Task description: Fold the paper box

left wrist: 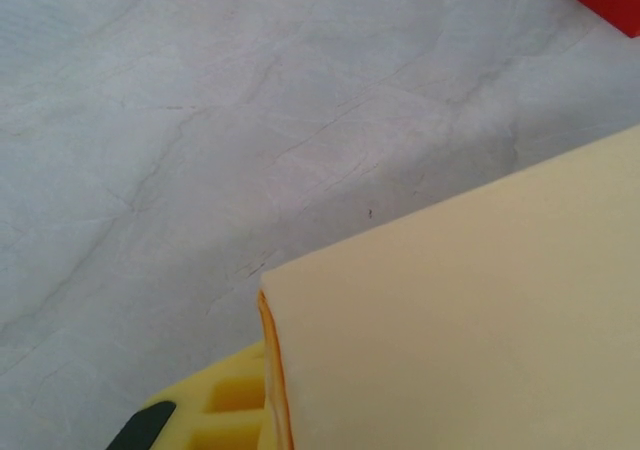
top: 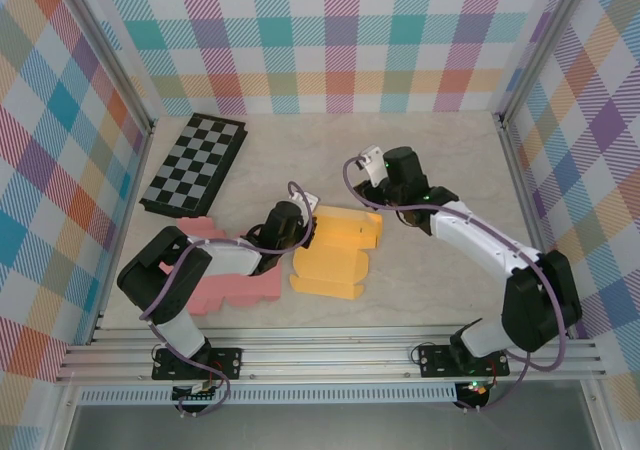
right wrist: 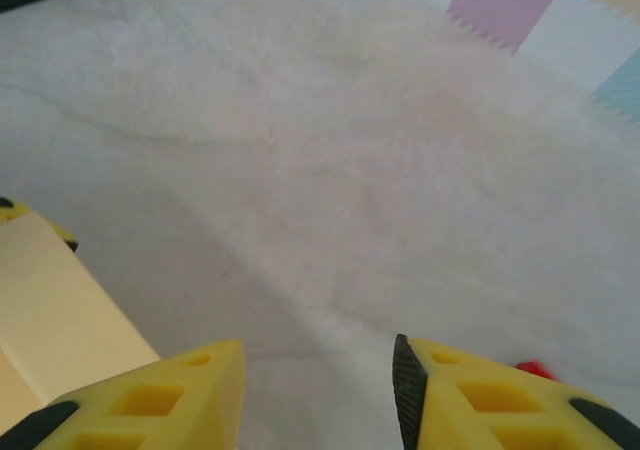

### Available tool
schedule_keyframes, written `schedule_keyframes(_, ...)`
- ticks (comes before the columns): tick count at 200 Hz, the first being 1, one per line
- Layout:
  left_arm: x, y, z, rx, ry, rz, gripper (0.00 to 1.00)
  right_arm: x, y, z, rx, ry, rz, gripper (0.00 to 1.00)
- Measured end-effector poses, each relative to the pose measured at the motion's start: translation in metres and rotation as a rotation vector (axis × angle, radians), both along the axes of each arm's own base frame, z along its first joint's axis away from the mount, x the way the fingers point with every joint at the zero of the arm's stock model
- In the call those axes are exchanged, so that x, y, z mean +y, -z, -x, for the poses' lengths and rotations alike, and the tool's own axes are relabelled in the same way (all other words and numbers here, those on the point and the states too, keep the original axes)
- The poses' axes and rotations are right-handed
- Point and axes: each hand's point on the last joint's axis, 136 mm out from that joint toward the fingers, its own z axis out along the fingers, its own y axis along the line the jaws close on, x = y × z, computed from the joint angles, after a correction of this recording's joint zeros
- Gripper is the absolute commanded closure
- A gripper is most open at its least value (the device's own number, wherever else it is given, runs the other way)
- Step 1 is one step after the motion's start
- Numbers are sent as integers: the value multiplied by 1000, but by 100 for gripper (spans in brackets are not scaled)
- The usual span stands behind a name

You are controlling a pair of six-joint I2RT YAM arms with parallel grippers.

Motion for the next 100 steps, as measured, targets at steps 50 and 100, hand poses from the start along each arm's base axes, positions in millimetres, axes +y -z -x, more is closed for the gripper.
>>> schedule_keyframes(50,-9,-9,2,-70,37,-19,90,8,43,19,220,14,-50,53)
schedule_keyframes(100,-13,-3,2,-65,59,-19,88,9,60,37,304,-8,-64,52)
